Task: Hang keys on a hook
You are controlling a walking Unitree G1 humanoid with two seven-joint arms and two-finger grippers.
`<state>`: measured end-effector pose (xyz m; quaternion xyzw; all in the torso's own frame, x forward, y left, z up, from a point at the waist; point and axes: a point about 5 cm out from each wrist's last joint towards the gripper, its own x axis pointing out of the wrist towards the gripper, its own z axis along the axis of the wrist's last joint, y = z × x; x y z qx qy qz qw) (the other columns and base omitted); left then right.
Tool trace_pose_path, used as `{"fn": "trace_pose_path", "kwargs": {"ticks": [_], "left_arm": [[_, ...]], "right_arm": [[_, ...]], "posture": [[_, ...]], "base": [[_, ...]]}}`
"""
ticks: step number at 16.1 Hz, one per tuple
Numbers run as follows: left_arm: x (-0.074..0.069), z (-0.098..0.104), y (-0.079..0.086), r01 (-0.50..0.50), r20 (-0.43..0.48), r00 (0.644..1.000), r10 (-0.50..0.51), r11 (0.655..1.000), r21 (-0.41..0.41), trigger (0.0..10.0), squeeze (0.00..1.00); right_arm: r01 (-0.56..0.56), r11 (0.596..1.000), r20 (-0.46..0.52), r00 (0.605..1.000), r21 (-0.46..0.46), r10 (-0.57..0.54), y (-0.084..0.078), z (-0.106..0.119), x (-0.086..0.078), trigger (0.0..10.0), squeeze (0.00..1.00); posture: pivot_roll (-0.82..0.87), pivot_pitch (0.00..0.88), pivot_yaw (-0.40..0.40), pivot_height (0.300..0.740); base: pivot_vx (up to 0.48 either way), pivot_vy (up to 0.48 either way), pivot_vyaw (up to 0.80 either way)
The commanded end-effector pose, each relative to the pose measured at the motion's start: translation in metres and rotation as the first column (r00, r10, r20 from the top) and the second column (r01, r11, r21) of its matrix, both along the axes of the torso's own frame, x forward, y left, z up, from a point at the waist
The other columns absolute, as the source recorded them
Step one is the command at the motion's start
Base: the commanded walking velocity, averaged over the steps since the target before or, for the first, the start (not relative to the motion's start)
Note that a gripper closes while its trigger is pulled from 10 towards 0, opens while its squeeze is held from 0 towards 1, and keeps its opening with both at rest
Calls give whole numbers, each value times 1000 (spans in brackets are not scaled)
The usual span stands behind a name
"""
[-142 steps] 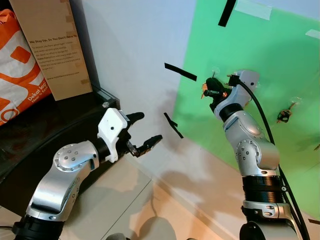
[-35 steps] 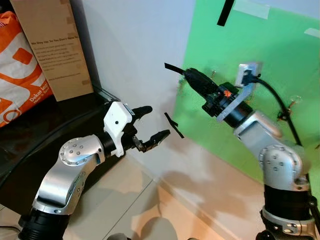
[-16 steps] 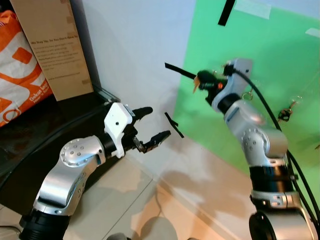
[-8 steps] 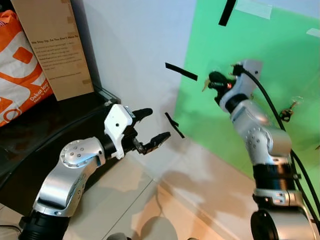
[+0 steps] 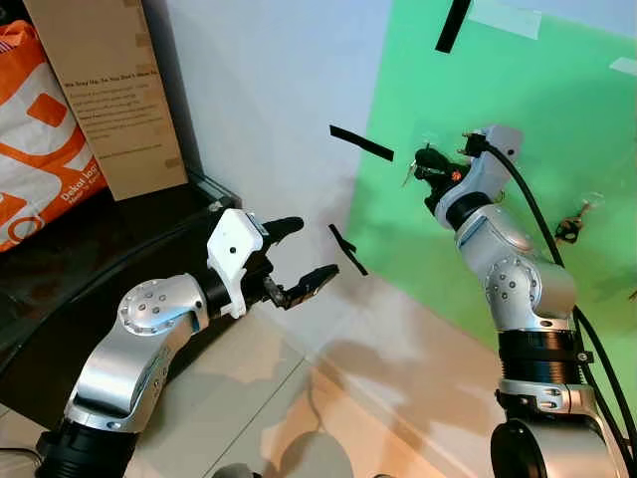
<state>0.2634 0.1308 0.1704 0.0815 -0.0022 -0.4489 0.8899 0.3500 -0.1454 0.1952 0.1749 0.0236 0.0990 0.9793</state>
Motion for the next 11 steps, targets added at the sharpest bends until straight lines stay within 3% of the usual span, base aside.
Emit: {"fn": "trace_pose_path", "kwargs": {"ticks": [1,11], "left_arm": [[-1,3,-2,14,14,1000,-15,1000,15,10000,0],[-1,2,-1,6,16,1000,-6,1000,17,10000,0]], "right_arm": [[24,1000,-48,999,12,-23,-2,-8,1,10000,0],[67,994,-117,991,88,-57,4,-16,9,10000,0]], "posture": [[28,0,-52,740],[41,0,-65,740]], "base": [[0,0,0],[0,0,0]]}}
